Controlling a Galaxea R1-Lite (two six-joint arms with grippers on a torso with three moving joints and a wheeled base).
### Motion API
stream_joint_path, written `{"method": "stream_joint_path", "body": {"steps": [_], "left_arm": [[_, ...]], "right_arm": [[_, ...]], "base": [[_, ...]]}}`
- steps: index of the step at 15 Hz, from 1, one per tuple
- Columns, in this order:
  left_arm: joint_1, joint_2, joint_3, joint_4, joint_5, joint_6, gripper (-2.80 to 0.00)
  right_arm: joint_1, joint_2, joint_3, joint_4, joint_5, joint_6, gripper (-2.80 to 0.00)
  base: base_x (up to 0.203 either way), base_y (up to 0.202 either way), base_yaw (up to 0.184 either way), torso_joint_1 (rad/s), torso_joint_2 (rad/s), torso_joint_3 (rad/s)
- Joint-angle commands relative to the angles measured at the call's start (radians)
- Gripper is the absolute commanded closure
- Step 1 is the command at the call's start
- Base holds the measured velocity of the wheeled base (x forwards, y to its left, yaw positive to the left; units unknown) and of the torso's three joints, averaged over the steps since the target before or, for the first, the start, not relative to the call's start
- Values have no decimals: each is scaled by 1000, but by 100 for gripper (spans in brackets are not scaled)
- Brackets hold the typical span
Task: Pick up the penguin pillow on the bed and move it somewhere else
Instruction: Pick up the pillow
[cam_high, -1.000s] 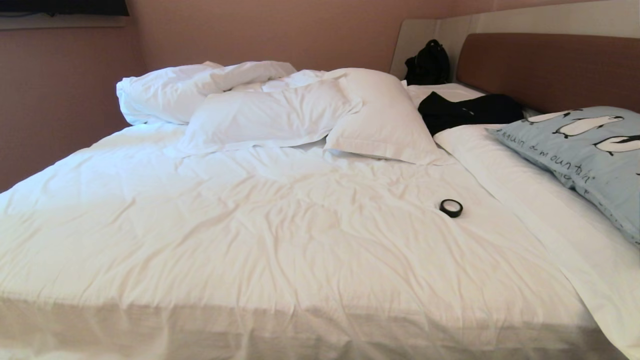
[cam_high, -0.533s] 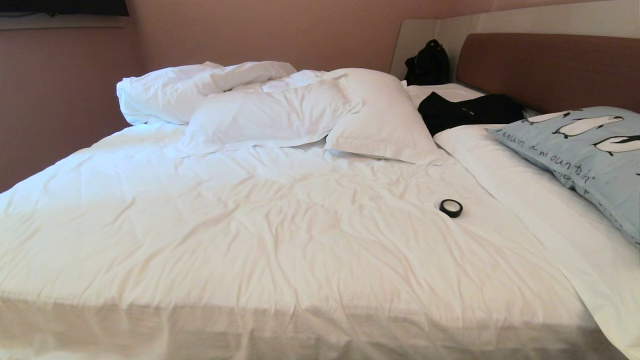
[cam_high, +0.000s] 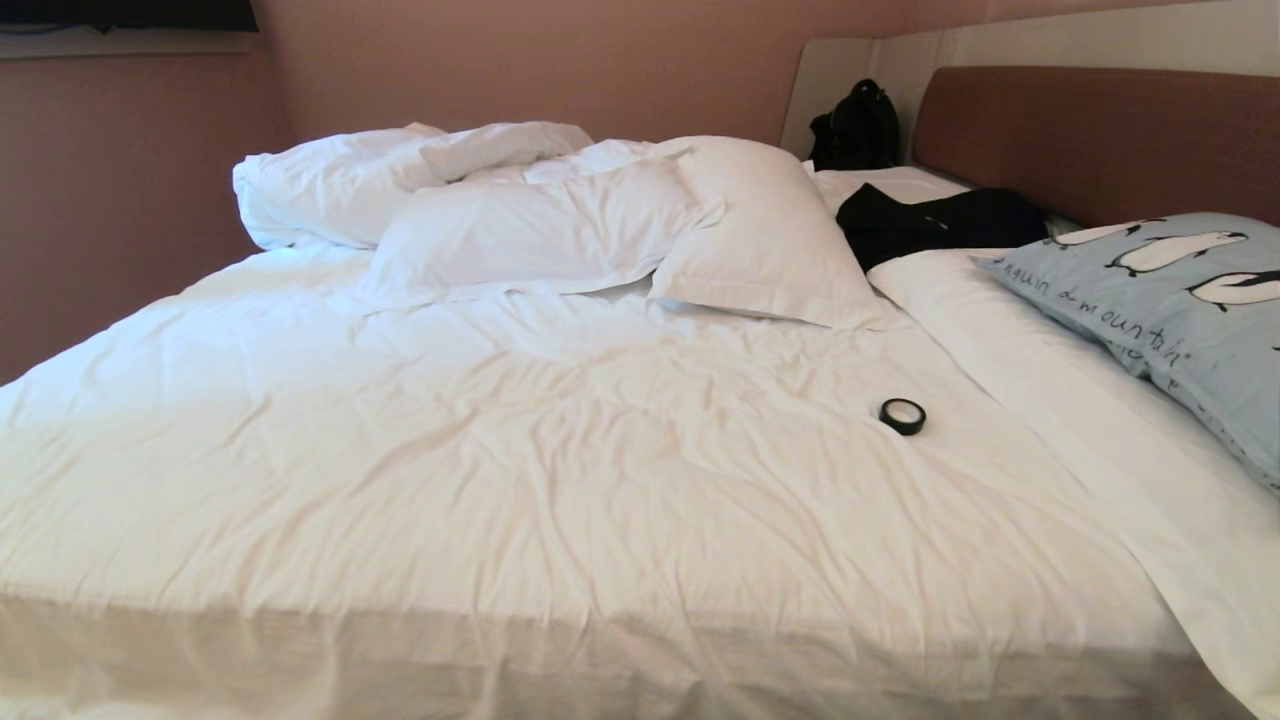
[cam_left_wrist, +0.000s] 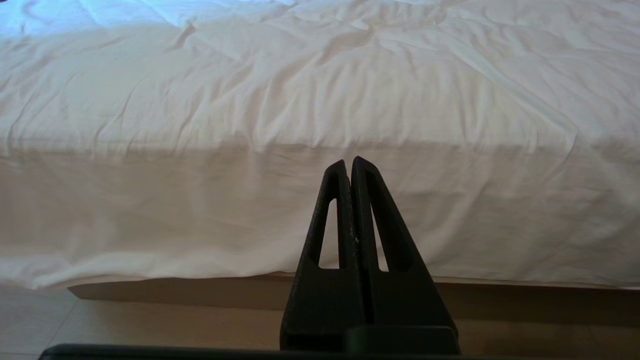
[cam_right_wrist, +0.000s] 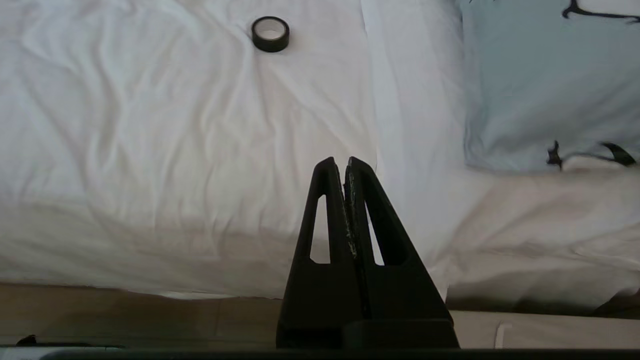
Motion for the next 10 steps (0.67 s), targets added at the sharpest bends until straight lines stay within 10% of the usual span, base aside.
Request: {"method": "stream_joint_path", "body": {"steps": [1, 10], "left_arm": [[0, 0, 2, 0, 0, 0, 0], [0, 0, 2, 0, 0, 0, 0]], "right_arm": [[-1, 340, -98, -206, -48, 42, 0], [-133, 907, -704, -241, -225, 140, 0]], "base": [[0, 0, 0, 0, 0, 0], [0, 0, 0, 0, 0, 0]]}}
